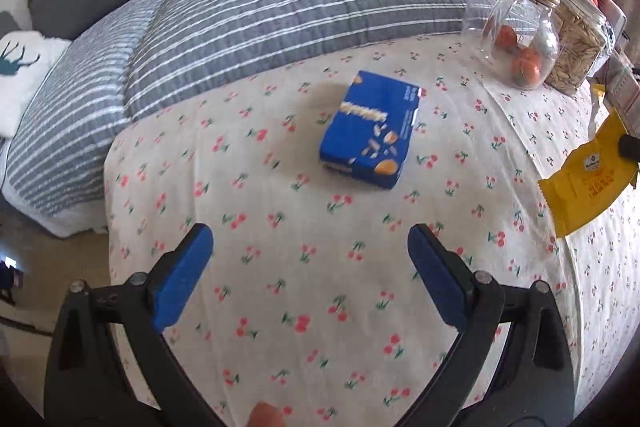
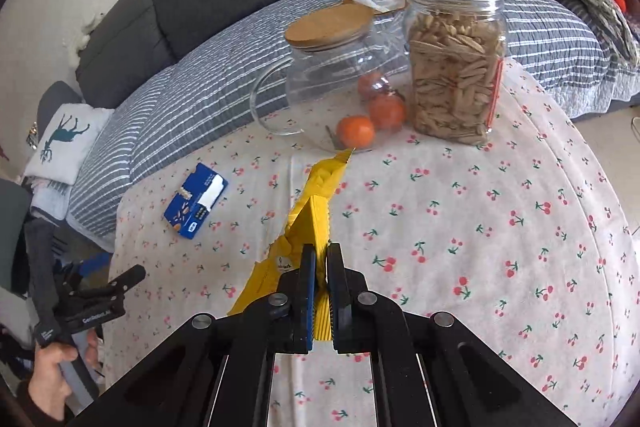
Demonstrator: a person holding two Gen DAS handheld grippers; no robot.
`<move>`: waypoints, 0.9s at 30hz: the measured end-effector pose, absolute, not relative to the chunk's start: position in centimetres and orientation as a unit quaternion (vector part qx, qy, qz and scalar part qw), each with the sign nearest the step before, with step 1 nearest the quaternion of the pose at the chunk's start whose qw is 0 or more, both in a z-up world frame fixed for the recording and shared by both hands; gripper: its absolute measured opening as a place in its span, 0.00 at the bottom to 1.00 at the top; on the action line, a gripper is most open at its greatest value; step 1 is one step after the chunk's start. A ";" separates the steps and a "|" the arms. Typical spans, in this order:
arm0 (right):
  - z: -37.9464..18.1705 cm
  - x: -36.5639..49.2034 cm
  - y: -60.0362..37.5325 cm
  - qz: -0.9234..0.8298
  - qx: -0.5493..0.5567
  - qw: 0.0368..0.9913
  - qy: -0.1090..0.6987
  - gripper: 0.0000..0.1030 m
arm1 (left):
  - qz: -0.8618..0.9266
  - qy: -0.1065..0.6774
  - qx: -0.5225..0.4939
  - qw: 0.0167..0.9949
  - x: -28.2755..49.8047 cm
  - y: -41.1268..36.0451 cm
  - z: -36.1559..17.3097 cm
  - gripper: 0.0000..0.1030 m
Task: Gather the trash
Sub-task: 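Grasp the blue snack box with the left tool while the right tool holds the yellow wrapper, then carry the blue box over the bin and release it from the left tool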
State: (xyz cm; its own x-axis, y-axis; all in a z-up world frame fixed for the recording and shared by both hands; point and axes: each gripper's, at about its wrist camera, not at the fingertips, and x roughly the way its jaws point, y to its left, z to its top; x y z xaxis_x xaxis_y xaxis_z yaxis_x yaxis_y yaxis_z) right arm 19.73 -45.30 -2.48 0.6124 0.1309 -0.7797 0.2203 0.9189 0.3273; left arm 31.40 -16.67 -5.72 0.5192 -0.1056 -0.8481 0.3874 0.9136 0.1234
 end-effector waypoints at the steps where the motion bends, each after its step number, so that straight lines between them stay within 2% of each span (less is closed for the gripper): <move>1: -2.5 19.8 -45.9 -0.027 0.204 0.875 0.439 0.06 | -0.150 0.468 0.155 0.857 32.1 -17.6 -6.0 0.95; 7: -3.7 19.8 -48.0 -0.029 0.231 0.864 0.446 0.06 | -0.155 0.469 0.151 0.856 35.3 -20.3 -7.9 0.95; 8: -3.8 19.7 -48.1 -0.028 0.233 0.863 0.447 0.06 | -0.155 0.474 0.147 0.854 35.7 -20.4 -8.3 0.92; 10: -3.8 19.7 -48.1 -0.026 0.238 0.862 0.448 0.06 | -0.162 0.484 0.142 0.848 36.0 -20.5 -8.8 0.80; 11: -3.9 19.7 -48.0 -0.026 0.240 0.861 0.449 0.06 | -0.166 0.485 0.143 0.847 35.9 -20.6 -9.0 0.65; 17: -4.1 19.4 -47.1 -0.030 0.224 0.862 0.454 0.06 | -0.176 0.473 0.103 0.857 34.2 -18.8 -7.6 0.64; 27: -0.9 16.9 -43.1 -0.013 0.219 0.866 0.449 0.06 | -0.154 0.471 0.102 0.863 26.8 -13.0 -3.8 0.64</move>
State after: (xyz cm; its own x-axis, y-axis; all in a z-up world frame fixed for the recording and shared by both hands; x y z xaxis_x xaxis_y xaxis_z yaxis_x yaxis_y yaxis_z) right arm 16.94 -43.11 -0.89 0.5968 0.1743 -0.7832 0.2181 0.9041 0.3674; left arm 26.83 -12.96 -3.82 0.5093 -0.1696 -0.8437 0.3615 0.9318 0.0309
